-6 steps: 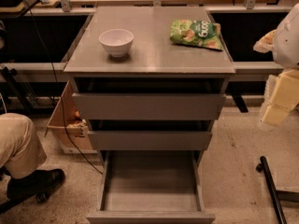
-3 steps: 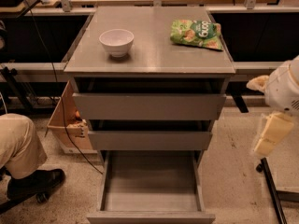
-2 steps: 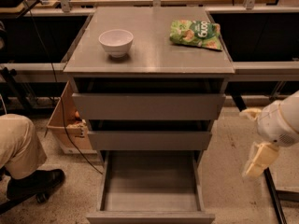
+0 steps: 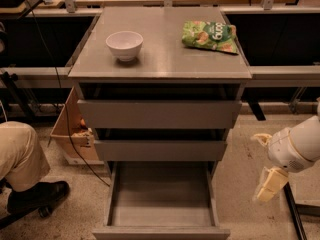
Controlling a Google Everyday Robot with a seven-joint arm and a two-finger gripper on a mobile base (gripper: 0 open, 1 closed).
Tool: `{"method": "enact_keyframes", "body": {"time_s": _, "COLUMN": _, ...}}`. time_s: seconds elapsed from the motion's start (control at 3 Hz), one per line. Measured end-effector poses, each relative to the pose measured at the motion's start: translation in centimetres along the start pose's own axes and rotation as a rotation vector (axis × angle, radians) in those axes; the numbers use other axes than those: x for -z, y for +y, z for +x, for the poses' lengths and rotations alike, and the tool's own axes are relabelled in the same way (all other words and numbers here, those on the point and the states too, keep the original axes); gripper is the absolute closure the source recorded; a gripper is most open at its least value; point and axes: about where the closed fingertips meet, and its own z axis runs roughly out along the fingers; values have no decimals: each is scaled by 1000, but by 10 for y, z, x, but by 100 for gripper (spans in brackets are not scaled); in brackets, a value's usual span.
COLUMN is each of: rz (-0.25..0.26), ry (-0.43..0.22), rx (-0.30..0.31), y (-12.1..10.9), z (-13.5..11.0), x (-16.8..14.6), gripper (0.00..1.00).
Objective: Close bottom drawer
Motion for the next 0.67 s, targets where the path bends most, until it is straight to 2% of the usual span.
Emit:
{"method": "enact_keyframes", "body": {"time_s": 0.33, "rz": 7, "ry": -6, "rx": -2, "y": 3, "z": 15, "x": -34, "gripper": 0}}
{"method": "enact_keyframes", "body": {"time_s": 0.67, "rz": -4, "ry": -15, "rx": -5, "y": 14, "z": 62, "x": -139, "gripper": 0}}
